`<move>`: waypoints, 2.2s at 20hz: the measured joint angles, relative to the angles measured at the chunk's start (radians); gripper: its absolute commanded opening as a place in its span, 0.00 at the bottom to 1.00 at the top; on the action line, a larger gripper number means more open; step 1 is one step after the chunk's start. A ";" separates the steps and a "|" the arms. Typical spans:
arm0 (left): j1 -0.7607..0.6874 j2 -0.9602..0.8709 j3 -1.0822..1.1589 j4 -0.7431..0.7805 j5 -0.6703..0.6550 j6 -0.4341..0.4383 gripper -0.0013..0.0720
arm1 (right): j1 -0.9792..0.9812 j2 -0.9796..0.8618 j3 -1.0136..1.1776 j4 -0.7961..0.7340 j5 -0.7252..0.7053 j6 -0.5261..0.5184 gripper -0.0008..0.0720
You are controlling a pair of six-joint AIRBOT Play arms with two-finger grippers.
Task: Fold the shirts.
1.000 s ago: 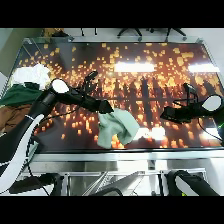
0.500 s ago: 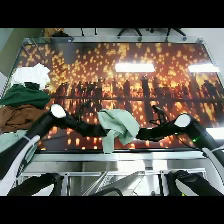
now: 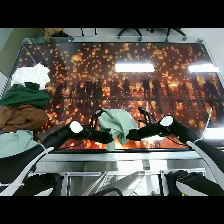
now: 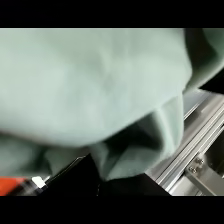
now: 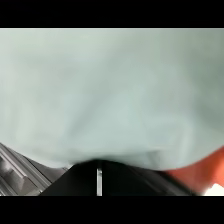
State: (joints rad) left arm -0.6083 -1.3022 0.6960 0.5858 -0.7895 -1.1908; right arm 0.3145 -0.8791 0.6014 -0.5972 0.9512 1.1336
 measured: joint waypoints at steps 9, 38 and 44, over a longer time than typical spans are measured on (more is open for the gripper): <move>0.294 0.305 0.323 0.198 -0.334 -0.083 0.03 | -0.402 0.173 0.488 -0.026 0.295 -0.051 0.04; 0.838 -0.064 0.346 0.104 -0.366 0.206 0.88 | -0.511 -0.246 0.562 0.038 0.398 -0.092 0.60; 0.854 -0.192 0.398 0.181 -0.392 0.209 0.88 | -0.217 -0.058 0.126 0.020 0.148 0.018 0.84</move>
State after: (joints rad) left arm 0.2455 -1.4940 1.0943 0.7670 -1.1812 -0.9813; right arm 0.0978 -0.9371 0.7269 -0.5774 1.0992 1.1515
